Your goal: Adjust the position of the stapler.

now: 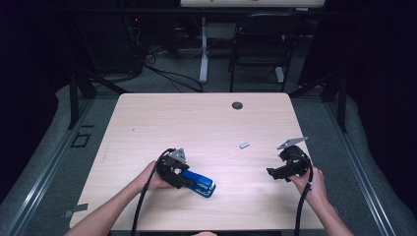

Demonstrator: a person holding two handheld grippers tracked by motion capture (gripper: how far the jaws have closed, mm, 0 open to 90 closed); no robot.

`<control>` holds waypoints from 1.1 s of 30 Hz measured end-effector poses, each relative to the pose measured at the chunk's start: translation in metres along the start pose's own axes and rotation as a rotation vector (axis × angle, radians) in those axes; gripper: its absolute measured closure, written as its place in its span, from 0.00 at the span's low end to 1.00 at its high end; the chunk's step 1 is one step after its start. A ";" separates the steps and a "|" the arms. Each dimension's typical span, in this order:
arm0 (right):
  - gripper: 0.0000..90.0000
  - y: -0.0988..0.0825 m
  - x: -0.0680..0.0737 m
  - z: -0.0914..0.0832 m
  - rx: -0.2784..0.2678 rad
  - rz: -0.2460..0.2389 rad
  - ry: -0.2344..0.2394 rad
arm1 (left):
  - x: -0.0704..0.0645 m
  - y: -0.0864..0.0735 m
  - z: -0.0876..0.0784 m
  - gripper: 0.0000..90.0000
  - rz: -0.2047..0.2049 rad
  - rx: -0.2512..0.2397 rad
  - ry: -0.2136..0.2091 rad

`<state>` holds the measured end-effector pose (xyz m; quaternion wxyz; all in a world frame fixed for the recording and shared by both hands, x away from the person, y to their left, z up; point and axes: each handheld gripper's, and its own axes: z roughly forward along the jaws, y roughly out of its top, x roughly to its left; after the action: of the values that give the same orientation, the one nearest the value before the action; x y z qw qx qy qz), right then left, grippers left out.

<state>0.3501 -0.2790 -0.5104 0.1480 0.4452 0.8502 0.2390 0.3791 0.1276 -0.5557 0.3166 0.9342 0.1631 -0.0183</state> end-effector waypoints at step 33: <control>0.15 0.001 0.004 0.004 0.016 0.013 0.028 | -0.020 0.004 0.005 0.39 -0.042 0.022 0.114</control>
<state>0.3503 -0.2739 -0.5135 0.1311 0.4486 0.8510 0.2394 0.3618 0.1158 -0.5551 0.2963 0.9336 0.2000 0.0263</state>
